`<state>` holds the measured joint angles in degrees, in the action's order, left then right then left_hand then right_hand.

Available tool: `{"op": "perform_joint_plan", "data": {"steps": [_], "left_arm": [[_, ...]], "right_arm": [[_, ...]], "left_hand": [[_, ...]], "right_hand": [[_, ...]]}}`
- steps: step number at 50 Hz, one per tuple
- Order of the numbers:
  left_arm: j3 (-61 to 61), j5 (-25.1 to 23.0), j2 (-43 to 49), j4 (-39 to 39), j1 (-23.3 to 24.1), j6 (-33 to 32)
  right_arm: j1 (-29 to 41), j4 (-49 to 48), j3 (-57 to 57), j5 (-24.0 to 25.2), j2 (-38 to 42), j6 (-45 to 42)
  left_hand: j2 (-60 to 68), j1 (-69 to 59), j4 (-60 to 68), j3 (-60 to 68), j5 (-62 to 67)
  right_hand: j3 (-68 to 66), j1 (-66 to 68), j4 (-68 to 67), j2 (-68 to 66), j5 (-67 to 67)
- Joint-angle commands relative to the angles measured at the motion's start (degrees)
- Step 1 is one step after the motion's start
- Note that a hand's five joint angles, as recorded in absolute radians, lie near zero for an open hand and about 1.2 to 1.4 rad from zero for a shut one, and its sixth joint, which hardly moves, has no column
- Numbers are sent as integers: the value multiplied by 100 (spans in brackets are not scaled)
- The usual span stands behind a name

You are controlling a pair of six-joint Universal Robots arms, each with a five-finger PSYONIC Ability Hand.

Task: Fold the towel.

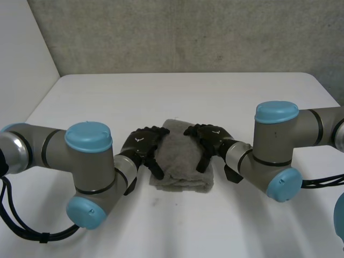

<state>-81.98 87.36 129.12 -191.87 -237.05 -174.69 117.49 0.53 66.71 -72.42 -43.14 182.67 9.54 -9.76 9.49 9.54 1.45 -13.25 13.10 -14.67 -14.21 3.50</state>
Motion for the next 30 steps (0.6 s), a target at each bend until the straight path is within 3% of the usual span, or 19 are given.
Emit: {"op": "perform_joint_plan", "data": {"steps": [1,10,18,20,23,30], "left_arm": [[-46,1,34,-17,1,-4],[86,9,-98,45,-7,-13],[305,27,-1012,106,-16,-13],[358,27,-1484,185,-42,-56],[402,36,-1697,273,-69,-127],[604,132,-2680,905,-674,-312]], "right_arm": [[2,26,-53,9,51,-38],[2,176,-62,18,-222,-223],[-60,158,237,-79,-1505,-566],[-103,53,447,-297,-2187,-566],[-139,-17,545,-457,-2524,-566],[-621,-343,940,-1527,-3744,-548]], "left_hand": [[46,-24,51,46,-145],[46,-24,51,46,-145],[46,-24,51,46,-145],[46,-24,51,46,-145],[46,-24,51,46,-145],[46,-24,51,46,-145]], "right_hand": [[325,-310,467,421,-350],[325,-310,467,421,-350],[325,-310,467,421,-350],[325,-310,467,421,-350],[325,-310,467,421,-350],[325,-310,467,421,-350]]}}
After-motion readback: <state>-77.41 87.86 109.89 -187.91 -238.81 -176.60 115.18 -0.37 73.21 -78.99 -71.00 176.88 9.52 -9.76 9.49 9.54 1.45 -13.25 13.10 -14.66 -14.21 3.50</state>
